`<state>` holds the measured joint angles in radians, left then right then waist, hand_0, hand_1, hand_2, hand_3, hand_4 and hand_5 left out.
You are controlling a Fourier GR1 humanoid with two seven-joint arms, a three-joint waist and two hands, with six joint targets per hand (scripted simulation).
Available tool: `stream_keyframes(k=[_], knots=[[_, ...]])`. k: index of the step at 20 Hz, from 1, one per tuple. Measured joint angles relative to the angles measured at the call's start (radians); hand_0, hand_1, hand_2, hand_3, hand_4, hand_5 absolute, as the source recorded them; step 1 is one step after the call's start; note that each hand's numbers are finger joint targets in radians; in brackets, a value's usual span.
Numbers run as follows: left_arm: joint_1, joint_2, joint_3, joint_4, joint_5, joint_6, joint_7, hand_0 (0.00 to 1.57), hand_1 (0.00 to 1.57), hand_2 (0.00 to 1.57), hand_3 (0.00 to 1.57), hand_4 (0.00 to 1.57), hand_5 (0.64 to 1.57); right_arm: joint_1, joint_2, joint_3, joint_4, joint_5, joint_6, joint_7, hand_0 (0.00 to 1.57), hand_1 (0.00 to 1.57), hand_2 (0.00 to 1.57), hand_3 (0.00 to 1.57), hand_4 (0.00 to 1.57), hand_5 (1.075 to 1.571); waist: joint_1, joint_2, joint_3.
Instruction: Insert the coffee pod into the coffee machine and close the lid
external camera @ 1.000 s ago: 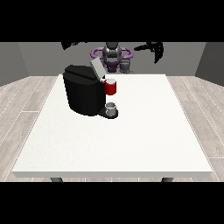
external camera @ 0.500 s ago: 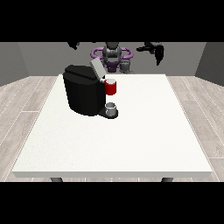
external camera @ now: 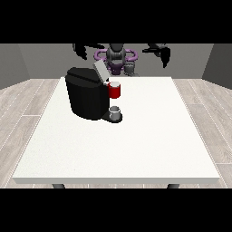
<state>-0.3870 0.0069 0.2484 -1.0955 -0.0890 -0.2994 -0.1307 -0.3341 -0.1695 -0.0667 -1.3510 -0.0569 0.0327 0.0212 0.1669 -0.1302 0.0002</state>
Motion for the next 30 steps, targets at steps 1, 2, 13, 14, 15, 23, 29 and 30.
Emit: stream_keyframes(k=[1,2,13,14,15,23,29,30], knots=[[0.017,0.002,-0.001,-0.022,0.012,-0.003,0.004,0.00,0.00,0.00,0.00,0.00,1.571,-0.009,-0.002,-0.006,0.010,-0.005,0.007,-0.004,0.00,0.00,0.00,0.00,0.00,1.571,-0.001,0.009,0.0001],[0.036,0.000,-0.013,-0.044,0.022,0.010,0.009,0.00,0.00,0.00,0.00,0.00,1.571,-0.008,0.000,-0.007,0.023,-0.006,0.012,-0.013,0.00,0.00,0.00,0.00,0.00,1.571,-0.005,0.016,-0.0001],[0.090,0.046,-0.038,-0.216,0.086,0.038,0.077,0.00,0.00,0.00,0.00,0.00,1.571,-0.147,-0.007,-0.032,0.174,0.004,0.038,-0.054,0.00,0.00,0.00,0.00,0.00,1.571,-0.034,0.123,-0.0001],[0.095,0.046,-0.045,-0.237,0.090,0.044,0.094,0.00,0.00,0.00,0.00,0.00,1.571,-0.149,-0.005,-0.031,0.186,0.009,0.040,-0.067,0.00,0.00,0.00,0.00,0.00,1.571,-0.036,0.123,-0.0006],[0.099,0.046,-0.049,-0.246,0.089,0.047,0.096,0.00,0.00,0.00,0.00,0.00,1.571,-0.158,0.007,-0.021,0.190,0.023,0.024,-0.069,0.00,0.00,0.00,0.00,0.00,1.571,-0.033,0.125,-0.0010],[0.123,0.076,-0.047,-0.273,0.111,0.057,0.059,0.00,0.00,0.00,0.00,0.12,1.571,-0.244,0.005,-0.019,0.236,0.052,0.027,-0.081,0.00,0.00,0.00,0.00,0.04,1.571,-0.047,0.171,-0.0032],[0.119,0.085,-0.059,-0.288,0.117,0.078,0.080,0.00,0.00,0.00,0.00,0.00,1.571,-0.298,0.014,-0.020,0.280,0.067,0.022,-0.096,0.00,0.00,0.00,0.00,0.00,1.571,-0.042,0.184,-0.0030],[0.121,0.086,-0.061,-0.293,0.116,0.084,0.085,0.00,0.00,0.00,0.00,0.00,1.571,-0.302,0.013,-0.019,0.286,0.067,0.030,-0.100,0.00,0.00,0.00,0.00,0.00,1.571,-0.043,0.183,-0.0029]])
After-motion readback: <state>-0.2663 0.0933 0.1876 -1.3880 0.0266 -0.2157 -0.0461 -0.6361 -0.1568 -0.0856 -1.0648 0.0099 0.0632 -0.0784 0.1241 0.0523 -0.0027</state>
